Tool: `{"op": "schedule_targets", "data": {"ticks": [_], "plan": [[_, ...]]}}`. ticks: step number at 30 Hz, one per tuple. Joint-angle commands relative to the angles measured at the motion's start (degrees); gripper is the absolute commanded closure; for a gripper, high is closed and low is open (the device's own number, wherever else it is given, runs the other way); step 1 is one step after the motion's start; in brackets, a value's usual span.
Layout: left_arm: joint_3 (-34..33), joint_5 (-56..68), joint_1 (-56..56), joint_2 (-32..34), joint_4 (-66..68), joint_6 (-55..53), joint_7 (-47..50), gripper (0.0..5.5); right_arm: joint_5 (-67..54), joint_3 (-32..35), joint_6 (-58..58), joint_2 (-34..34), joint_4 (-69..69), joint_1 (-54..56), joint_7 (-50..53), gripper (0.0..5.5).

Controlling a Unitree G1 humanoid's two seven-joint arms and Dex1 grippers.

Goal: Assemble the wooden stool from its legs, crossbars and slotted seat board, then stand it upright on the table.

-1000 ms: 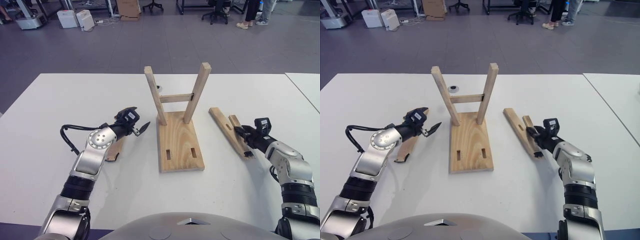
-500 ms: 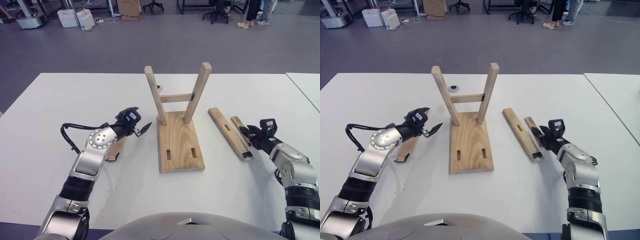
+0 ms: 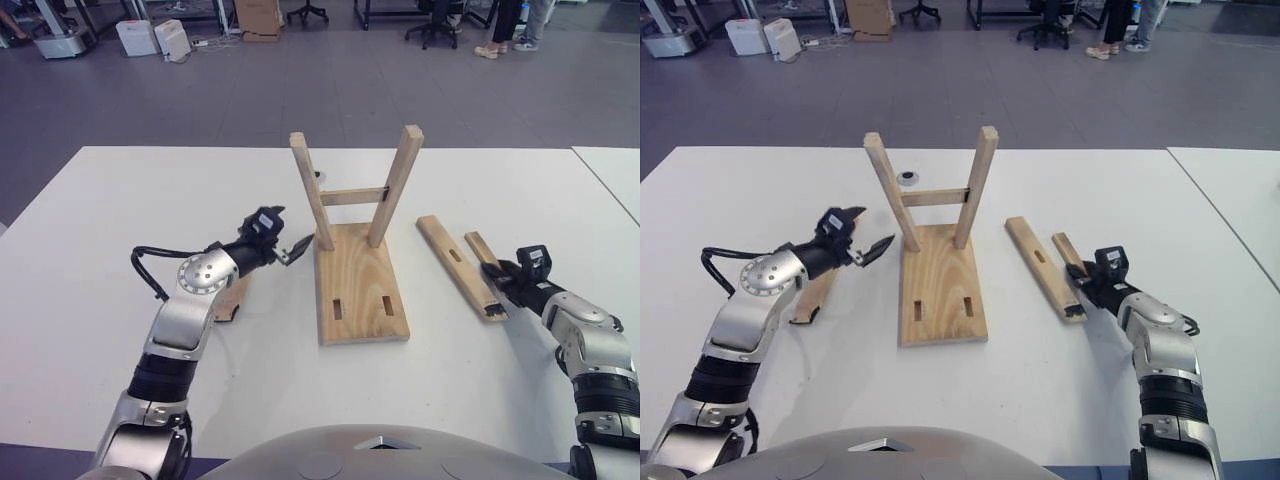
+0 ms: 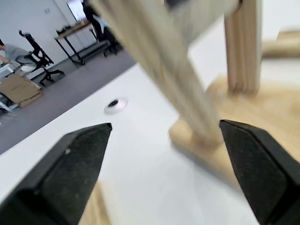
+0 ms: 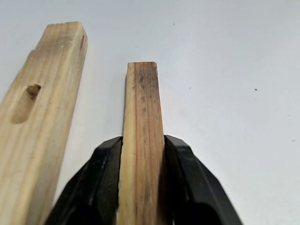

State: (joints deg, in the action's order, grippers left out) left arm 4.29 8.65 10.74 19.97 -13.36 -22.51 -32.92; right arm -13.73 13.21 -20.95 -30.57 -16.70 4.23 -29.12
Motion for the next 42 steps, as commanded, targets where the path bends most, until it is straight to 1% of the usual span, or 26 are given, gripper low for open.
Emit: {"op": "schedule_targets", "data": {"ticks": [1, 3, 4, 6, 8, 10, 13, 14, 16, 22, 24, 25, 27, 28, 31, 34, 36, 37, 38, 40, 42], "plan": [[-8.6, 20.5, 7.5, -7.3, -11.0, -12.4, 5.0, 1.27, -5.5, 5.2, -0.8, 1.3, 6.6, 3.9, 1.7, 4.18], [-15.7, 37.5, 18.7, -10.1, -15.6, -18.1, 12.9, 1.27, -8.7, 6.1, -0.6, -0.4, 18.9, 10.4, 2.2, 4.18], [-18.0, 43.2, 23.4, -10.9, -15.5, -19.3, 16.8, 1.27, -9.0, 4.7, -1.0, -1.5, 25.0, 13.5, 1.9, 4.18], [-20.1, 49.0, 29.5, -12.5, -12.7, -20.8, 23.8, 1.27, -11.8, -0.3, -4.2, -1.7, 38.1, 18.9, 0.9, 4.18], [-20.3, 53.3, 32.2, -14.0, -10.7, -21.5, 28.4, 1.27, -11.9, -5.4, -5.9, -0.9, 46.3, 22.8, 0.5, 4.18], [-19.1, 55.7, 34.0, -16.1, -9.4, -21.9, 31.8, 1.27, -9.9, -10.1, -6.0, 1.4, 49.9, 26.7, 2.1, 4.18], [-15.0, 54.9, 35.5, -17.5, -9.4, -22.5, 34.3, 1.74, -6.8, -15.4, -7.2, 5.2, 50.7, 31.2, 5.6, 4.18], [-14.2, 55.0, 35.8, -18.1, -9.4, -22.4, 35.0, 1.94, -5.9, -16.5, -7.6, 5.8, 50.5, 31.8, 6.3, 4.18], [-13.7, 55.7, 36.2, -19.2, -9.2, -21.9, 36.4, 2.16, -4.8, -17.6, -7.6, 6.5, 50.3, 32.0, 7.0, 4.18], [-13.5, 54.8, 36.5, -19.4, -8.7, -20.1, 38.2, 3.21, -0.1, -19.4, -5.3, 6.1, 48.9, 31.0, 6.6, 4.18], [-13.1, 53.7, 36.7, -19.4, -8.2, -19.3, 38.3, 3.48, 0.5, -19.1, -4.8, 6.3, 48.6, 30.5, 6.6, 4.18], [-13.0, 53.5, 36.7, -19.5, -8.1, -19.0, 38.3, 3.58, 0.7, -19.0, -4.6, 6.4, 48.5, 30.3, 6.6, 4.18], [-13.0, 53.6, 36.4, -19.6, -8.4, -18.7, 38.5, 3.93, 0.8, -18.9, -4.3, 6.7, 48.5, 30.2, 6.4, 4.18], [-12.9, 53.7, 36.3, -19.6, -8.5, -18.6, 38.5, 4.19, 0.6, -18.8, -4.2, 6.8, 48.7, 30.3, 6.3, 4.18], [-12.8, 54.4, 35.7, -19.7, -9.0, -18.6, 39.2, 4.67, -0.8, -17.9, -4.5, 7.6, 49.3, 30.9, 6.3, 4.18], [-12.7, 55.8, 35.1, -19.9, -9.5, -18.9, 39.9, 4.96, -2.2, -17.5, -4.7, 8.0, 50.1, 30.8, 6.0, 4.18], [-12.9, 56.9, 34.7, -19.5, -10.1, -19.1, 39.9, 5.03, -3.7, -17.3, -5.9, 7.9, 50.7, 30.7, 5.3, 4.18], [-13.1, 57.3, 34.5, -19.0, -10.5, -19.0, 39.9, 5.08, -4.3, -17.6, -6.7, 7.6, 51.1, 30.4, 4.8, 3.82], [-13.4, 57.5, 34.2, -18.3, -11.1, -19.0, 39.8, 5.09, -4.6, -17.8, -7.3, 7.3, 51.4, 30.0, 4.5, 3.61], [-16.1, 58.1, 31.0, -14.2, -13.0, -19.3, 39.1, 5.09, -4.9, -16.4, -8.2, 6.3, 51.6, 28.6, 4.7, 3.15], [-22.0, 59.1, 23.1, -7.3, -15.5, -19.6, 35.3, 5.09, -5.3, -10.7, -8.5, 4.7, 50.2, 25.5, 5.4, 3.09]]}}
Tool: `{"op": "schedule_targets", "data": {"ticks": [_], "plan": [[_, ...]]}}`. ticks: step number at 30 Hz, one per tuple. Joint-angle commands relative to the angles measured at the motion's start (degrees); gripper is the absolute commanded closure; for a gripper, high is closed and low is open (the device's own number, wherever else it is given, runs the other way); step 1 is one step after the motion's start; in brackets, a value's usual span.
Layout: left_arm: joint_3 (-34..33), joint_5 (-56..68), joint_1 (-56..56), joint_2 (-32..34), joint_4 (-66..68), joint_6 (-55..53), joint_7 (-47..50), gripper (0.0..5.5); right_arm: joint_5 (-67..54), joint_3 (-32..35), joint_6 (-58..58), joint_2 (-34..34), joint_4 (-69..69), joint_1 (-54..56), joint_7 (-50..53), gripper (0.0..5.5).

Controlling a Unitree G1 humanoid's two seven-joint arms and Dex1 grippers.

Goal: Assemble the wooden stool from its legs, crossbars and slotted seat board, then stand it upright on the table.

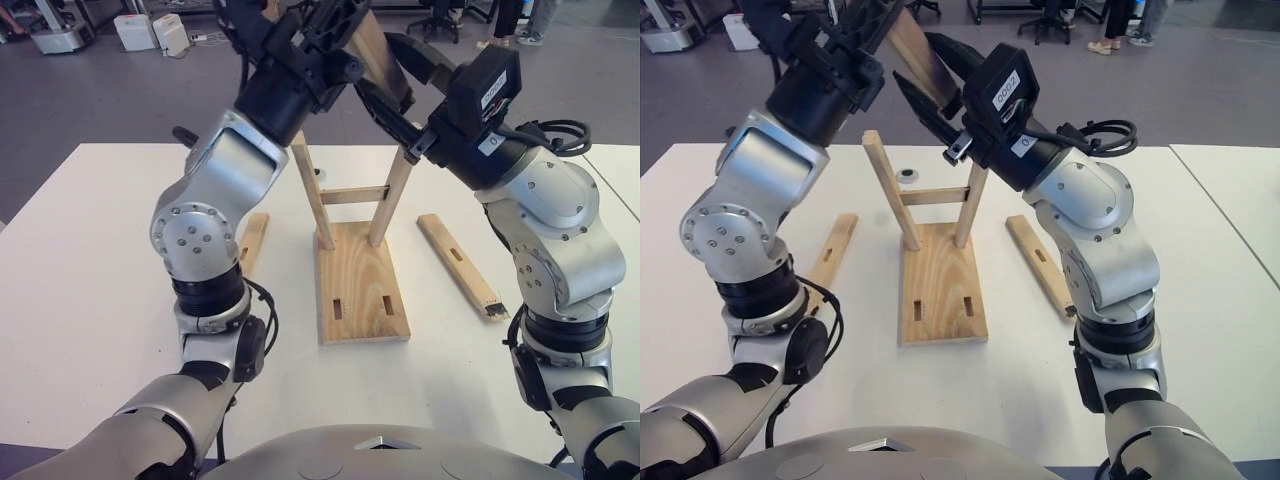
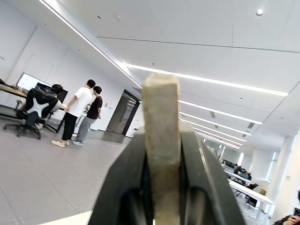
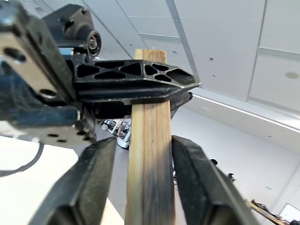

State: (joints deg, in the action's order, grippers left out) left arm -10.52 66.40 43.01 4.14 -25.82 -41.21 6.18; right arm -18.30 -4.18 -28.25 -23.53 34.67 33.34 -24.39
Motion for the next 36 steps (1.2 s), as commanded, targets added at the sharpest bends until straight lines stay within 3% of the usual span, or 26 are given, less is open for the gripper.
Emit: {"op": "schedule_targets", "data": {"ticks": [1, 4, 7, 12, 17, 36], "plan": [[-9.4, 1.2, -13.6, 11.4, -4.6, -1.0, -6.1, 5.1, -0.7, 9.5, -1.0, -3.0, -2.5, -5.4, 1.3, 3.09], [-15.5, -4.4, -28.4, 17.1, -3.3, 2.4, -13.5, 5.1, 2.2, 16.2, 0.8, -3.3, -9.6, -12.1, 4.8, 3.09], [-15.7, -17.1, -36.7, 18.1, 7.7, 12.2, -19.3, 5.1, 9.0, 17.4, 4.3, -3.5, -21.6, -16.8, 9.9, 3.09], [-10.5, -26.8, -35.3, 13.6, 24.5, 23.3, -25.9, 5.1, 12.6, 15.3, 11.1, -1.1, -33.7, -19.8, 10.6, 3.09], [-9.2, -29.5, -35.4, 10.1, 30.4, 27.7, -27.5, 5.1, 13.9, 13.6, 15.4, 0.5, -38.7, -21.5, 10.6, 3.09], [-10.3, -29.7, -37.0, 6.6, 31.4, 29.3, -27.0, 5.1, 14.6, 12.0, 18.0, 2.0, -40.8, -22.0, 10.4, 3.09]]}}
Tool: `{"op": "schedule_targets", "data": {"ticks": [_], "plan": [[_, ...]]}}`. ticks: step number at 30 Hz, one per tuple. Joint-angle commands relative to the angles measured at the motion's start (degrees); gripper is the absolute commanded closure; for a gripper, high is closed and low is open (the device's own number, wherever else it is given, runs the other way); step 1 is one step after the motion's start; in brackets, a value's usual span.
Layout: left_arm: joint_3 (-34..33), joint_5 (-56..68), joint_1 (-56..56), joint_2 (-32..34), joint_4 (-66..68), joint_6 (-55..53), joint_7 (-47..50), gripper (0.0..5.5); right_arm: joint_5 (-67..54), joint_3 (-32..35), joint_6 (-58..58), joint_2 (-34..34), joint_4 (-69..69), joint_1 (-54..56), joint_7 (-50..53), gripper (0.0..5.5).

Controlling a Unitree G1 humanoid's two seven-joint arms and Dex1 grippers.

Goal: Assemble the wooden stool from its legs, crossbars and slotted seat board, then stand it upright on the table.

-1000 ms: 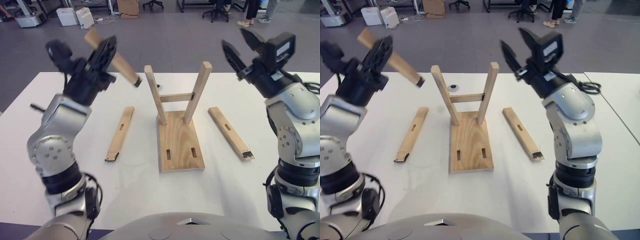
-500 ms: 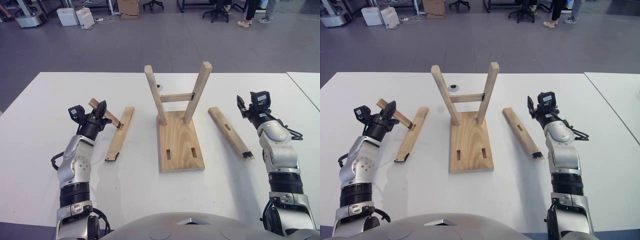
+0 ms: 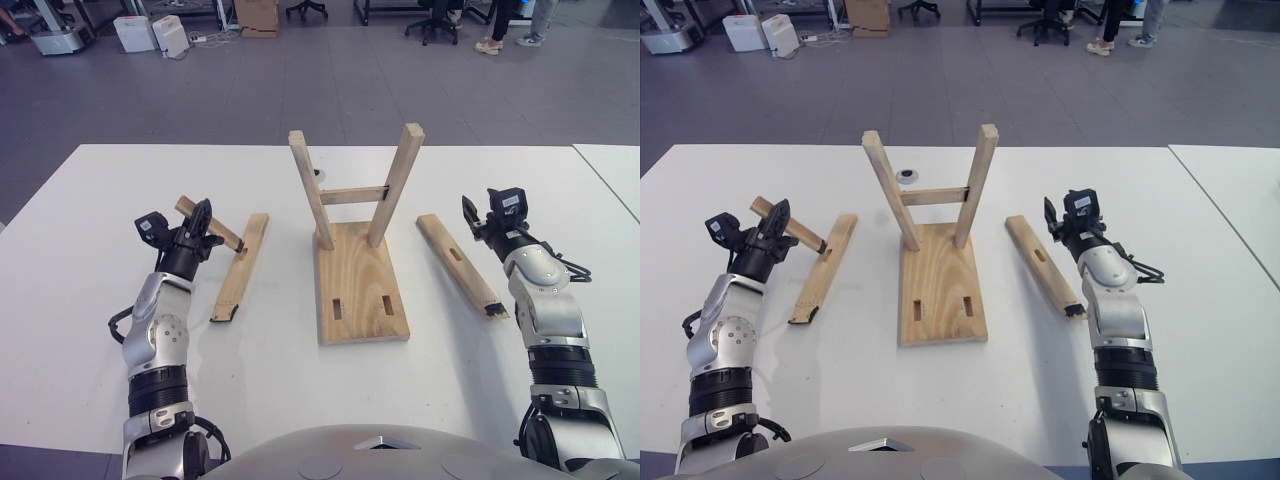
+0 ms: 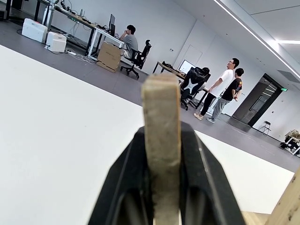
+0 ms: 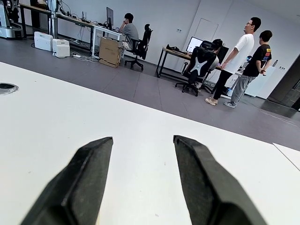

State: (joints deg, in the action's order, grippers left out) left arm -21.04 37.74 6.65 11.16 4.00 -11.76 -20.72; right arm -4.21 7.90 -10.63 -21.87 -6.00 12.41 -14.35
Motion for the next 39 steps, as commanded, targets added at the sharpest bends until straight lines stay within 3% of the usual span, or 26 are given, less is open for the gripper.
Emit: {"op": "schedule_targets", "data": {"ticks": [1, 11, 19, 24, 28, 34, 35, 39], "plan": [[0.4, -1.3, -0.6, -0.5, 2.4, 0.0, -0.3, 5.1, 0.5, -0.1, 0.4, 0.3, -0.2, -1.1, 0.4, 3.09], [1.7, -6.5, -0.4, 1.6, 9.7, 2.2, 0.2, 5.1, 1.4, -0.9, 1.0, 0.4, -0.6, -1.1, 0.8, 3.09], [14.1, -20.5, -11.0, 7.8, 13.0, 2.8, -2.5, 5.1, 3.5, -2.0, 1.9, -0.8, -0.5, -1.5, 0.3, 3.09], [18.5, -24.2, -13.4, 8.0, 18.8, 7.2, -3.7, 5.1, 4.8, -2.6, 2.7, -1.3, -0.6, -2.0, 0.0, 3.09], [18.0, -22.8, -13.9, 7.2, 23.1, 10.4, -3.6, 5.1, 5.8, -2.9, 3.2, -1.3, -1.0, -1.7, -0.2, 3.09], [15.1, -15.7, -10.4, 7.2, 8.1, 10.7, -4.5, 5.1, 6.3, -2.8, 3.5, -1.4, -1.0, -0.7, -0.6, 3.09], [14.9, -15.2, -9.7, 7.8, 5.5, 10.1, -4.4, 4.73, 6.3, -2.7, 3.5, -1.3, -1.0, -0.6, -0.6, 3.09], [13.3, -14.9, -8.8, 12.2, -1.4, 4.1, -5.9, 4.11, 6.3, -2.7, 3.8, -1.0, -1.1, -0.5, -0.3, 3.09]]}}
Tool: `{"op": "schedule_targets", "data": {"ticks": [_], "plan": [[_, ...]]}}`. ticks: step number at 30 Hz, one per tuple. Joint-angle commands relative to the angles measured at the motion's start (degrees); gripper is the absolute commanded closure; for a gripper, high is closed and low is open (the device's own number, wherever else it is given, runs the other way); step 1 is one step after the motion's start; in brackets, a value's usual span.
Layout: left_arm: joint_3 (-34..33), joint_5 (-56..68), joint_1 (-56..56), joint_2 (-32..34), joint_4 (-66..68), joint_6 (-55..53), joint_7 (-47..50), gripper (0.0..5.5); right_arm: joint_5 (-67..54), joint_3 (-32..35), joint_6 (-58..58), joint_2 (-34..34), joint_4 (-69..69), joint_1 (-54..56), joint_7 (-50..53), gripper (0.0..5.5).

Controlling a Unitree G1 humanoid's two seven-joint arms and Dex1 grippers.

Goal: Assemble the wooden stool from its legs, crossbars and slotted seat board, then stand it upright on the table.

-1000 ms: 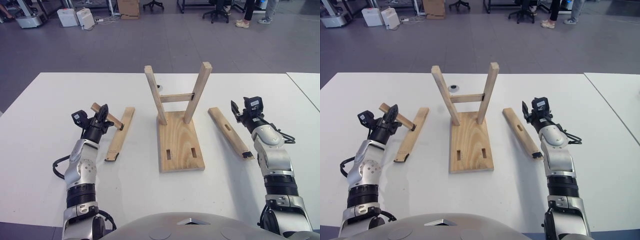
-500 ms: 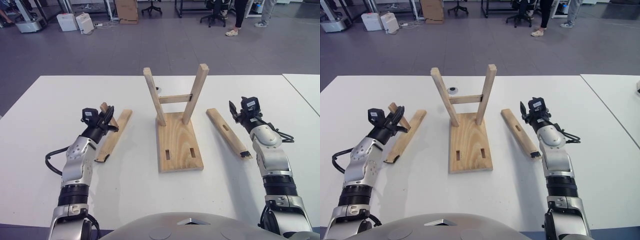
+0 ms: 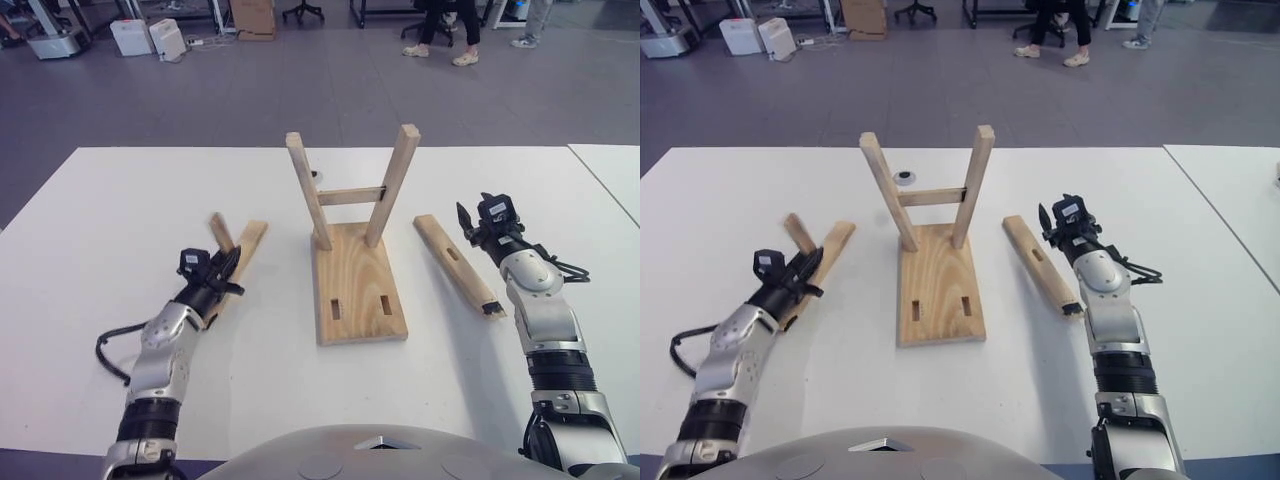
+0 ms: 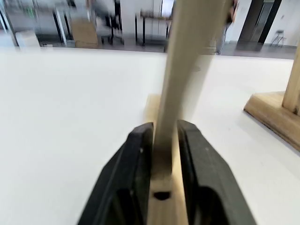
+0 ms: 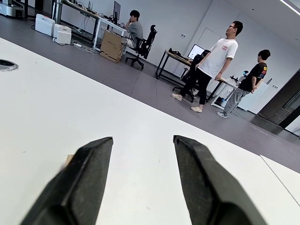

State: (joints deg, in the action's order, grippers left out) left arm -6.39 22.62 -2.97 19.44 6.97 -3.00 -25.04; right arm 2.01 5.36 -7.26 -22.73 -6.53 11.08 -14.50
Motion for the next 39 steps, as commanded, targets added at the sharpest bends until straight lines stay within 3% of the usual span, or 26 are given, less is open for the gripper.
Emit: {"op": "schedule_targets", "data": {"ticks": [1, 8, 13, 18, 20, 22, 26, 28, 30, 34, 39], "plan": [[-1.7, 0.0, 0.4, 4.8, -5.2, -6.0, -1.8, 3.92, 0.1, -0.2, 0.5, -0.1, -0.6, 0.9, -0.1, 3.09], [-1.5, -0.1, -6.6, 10.8, -12.1, -19.4, -4.9, 2.65, 0.1, -0.3, 0.7, 0.1, -0.2, 0.2, -0.1, 3.09], [0.9, -2.8, -8.1, 12.5, -12.1, -23.0, -6.5, 2.65, 0.3, -0.5, 0.6, 0.0, 0.1, 0.0, -0.2, 3.09], [4.1, -8.4, -8.4, 14.7, -9.0, -20.6, -7.0, 3.47, 0.0, -0.4, -0.1, -0.8, 0.8, 0.9, -1.2, 3.09], [4.3, -10.0, -8.0, 15.8, -7.3, -19.7, -6.9, 3.47, -2.9, 1.1, -2.6, -1.7, 2.5, 2.7, -3.5, 3.09], [0.6, -7.7, -6.5, 14.9, -7.2, -17.9, -6.7, 3.47, -9.6, 4.6, -8.1, -2.2, 5.5, 6.4, -6.2, 3.09], [-14.1, 12.0, 4.2, 10.1, -18.4, -20.0, -4.1, 3.47, -29.5, 11.2, -23.7, -0.5, 13.1, 19.4, -8.4, 3.09], [-15.3, 16.4, 9.8, 10.0, -24.8, -22.2, -1.3, 3.47, -38.9, 11.1, -31.1, 2.8, 17.7, 24.2, -6.7, 2.83], [-12.4, 18.3, 15.6, 10.0, -31.2, -25.0, 1.6, 3.47, -47.3, 9.6, -36.1, 9.8, 20.1, 30.1, -2.1, 2.39], [-3.8, 18.9, 25.5, 9.1, -37.4, -30.2, 3.9, 3.47, -57.3, 10.0, -40.1, 19.6, 14.6, 41.0, 6.3, 2.34], [3.6, 16.0, 29.6, 10.0, -39.9, -32.9, 3.0, 3.47, -64.0, 12.8, -42.5, 21.9, 9.6, 45.3, 12.6, 2.34]]}}
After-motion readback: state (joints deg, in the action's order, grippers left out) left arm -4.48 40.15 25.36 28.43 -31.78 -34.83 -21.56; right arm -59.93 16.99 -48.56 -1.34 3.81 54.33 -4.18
